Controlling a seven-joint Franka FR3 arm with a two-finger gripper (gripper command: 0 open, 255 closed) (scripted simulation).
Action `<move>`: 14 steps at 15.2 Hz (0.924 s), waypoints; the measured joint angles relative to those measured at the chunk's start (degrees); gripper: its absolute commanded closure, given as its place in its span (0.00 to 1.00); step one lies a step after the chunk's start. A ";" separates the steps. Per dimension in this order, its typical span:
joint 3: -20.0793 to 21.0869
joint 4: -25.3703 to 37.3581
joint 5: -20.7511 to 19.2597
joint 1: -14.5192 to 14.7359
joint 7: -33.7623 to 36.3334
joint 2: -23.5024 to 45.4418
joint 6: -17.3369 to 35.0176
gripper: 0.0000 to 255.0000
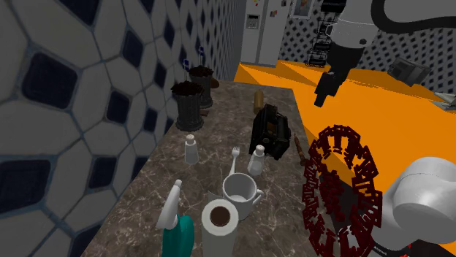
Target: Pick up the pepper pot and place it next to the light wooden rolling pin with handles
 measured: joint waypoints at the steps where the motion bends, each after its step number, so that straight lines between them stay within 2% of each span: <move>1: 0.00 0.00 0.00 0.00 0.00 0.00 0.00 0.00; 6: 3.35 0.23 1.97 1.69 2.76 4.45 5.00 0.00; 14: 9.52 3.92 3.79 4.21 7.67 15.84 14.58 0.00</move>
